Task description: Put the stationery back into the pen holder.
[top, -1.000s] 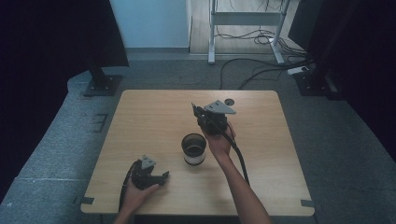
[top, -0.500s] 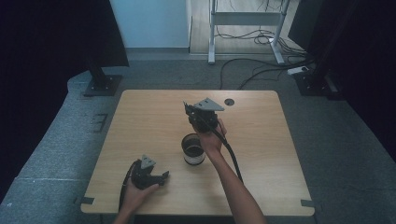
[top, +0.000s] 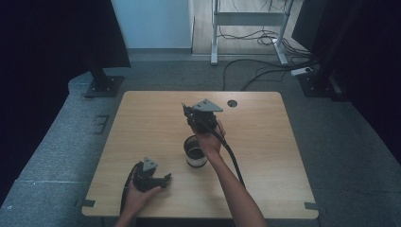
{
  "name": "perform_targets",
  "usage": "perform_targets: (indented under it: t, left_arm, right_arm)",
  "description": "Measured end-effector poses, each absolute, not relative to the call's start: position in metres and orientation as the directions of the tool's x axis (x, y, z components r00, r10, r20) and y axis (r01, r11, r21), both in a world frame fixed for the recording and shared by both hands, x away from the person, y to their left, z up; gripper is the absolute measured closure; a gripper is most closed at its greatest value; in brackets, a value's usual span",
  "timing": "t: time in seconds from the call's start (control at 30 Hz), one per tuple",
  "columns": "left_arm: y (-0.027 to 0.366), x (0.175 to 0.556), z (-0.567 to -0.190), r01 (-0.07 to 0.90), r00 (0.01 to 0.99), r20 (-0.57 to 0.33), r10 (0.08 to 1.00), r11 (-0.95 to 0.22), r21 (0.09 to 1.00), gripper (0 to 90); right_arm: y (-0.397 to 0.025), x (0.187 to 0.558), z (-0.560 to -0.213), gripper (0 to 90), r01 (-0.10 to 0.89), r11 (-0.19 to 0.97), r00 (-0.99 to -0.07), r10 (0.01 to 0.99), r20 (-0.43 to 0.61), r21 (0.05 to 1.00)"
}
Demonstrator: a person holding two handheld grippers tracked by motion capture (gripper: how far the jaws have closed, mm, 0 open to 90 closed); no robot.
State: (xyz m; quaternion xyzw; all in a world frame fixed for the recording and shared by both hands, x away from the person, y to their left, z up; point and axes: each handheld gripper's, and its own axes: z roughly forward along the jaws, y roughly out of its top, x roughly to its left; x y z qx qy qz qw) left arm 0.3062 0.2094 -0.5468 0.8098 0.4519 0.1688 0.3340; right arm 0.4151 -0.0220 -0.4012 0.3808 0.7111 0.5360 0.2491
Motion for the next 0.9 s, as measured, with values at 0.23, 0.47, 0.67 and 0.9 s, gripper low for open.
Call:
perform_targets:
  t: [0.23,0.47,0.67,0.9]
  left_arm:
    - [0.209,0.306,-0.547,0.619,0.535,-0.028,0.844,-0.370,0.693,16.3]
    - [0.209,0.306,-0.547,0.619,0.535,-0.029,0.844,-0.369,0.693,16.3]
    - [0.209,0.306,-0.547,0.618,0.537,-0.026,0.843,-0.372,0.693,16.3]
    - [0.208,0.306,-0.547,0.616,0.537,-0.020,0.843,-0.376,0.692,16.3]
  right_arm:
    - [-0.016,0.419,-0.406,78.2,0.286,0.120,-0.592,0.803,0.076,0.951]
    - [-0.013,0.422,-0.414,77.9,0.297,0.132,-0.589,0.805,0.073,0.946]
    - [-0.016,0.419,-0.423,77.7,0.304,0.135,-0.586,0.807,0.074,0.943]
    - [-0.023,0.409,-0.433,77.7,0.305,0.142,-0.595,0.800,0.073,0.942]
